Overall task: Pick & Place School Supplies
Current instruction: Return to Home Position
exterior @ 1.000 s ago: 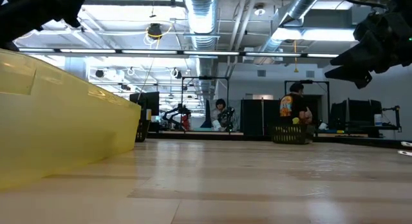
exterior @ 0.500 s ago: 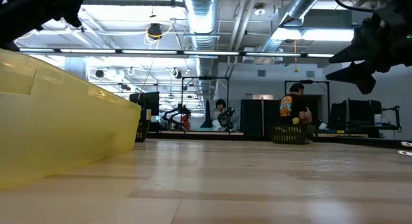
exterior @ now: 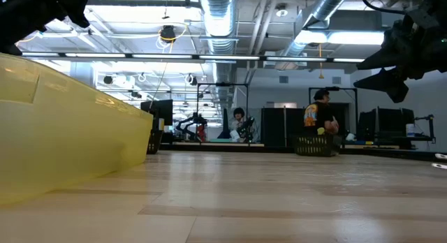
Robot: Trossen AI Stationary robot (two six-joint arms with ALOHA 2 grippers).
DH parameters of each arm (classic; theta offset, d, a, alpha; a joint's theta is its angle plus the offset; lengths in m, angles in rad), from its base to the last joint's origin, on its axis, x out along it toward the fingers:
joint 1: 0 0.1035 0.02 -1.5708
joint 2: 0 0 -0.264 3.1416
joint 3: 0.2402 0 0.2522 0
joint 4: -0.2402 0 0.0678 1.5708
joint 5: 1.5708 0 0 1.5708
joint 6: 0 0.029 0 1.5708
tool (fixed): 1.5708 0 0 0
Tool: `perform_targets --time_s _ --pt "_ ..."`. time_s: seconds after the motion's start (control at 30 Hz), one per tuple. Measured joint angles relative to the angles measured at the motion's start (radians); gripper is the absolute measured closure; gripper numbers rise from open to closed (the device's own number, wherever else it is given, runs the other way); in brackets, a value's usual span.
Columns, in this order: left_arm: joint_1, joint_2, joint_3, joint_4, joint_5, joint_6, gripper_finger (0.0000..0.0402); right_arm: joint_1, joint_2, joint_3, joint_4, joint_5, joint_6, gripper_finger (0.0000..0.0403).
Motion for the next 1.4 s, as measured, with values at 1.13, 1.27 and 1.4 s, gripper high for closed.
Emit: perform_targets --time_s 1.13,1.27,1.4 --pt "-0.227 0.000 0.000 0.000 0.003 0.000 0.0284 0.006 0.008 -0.166 0.444 0.002 -0.001 0.0182" --pt "-0.227 0.000 0.000 0.000 0.003 0.000 0.0284 0.006 0.008 -0.166 0.444 0.002 -0.001 0.0182" --pt "-0.230 0.000 0.000 -0.029 0.003 0.000 0.0284 0.006 0.008 -0.166 0.444 0.002 -0.001 0.0182"
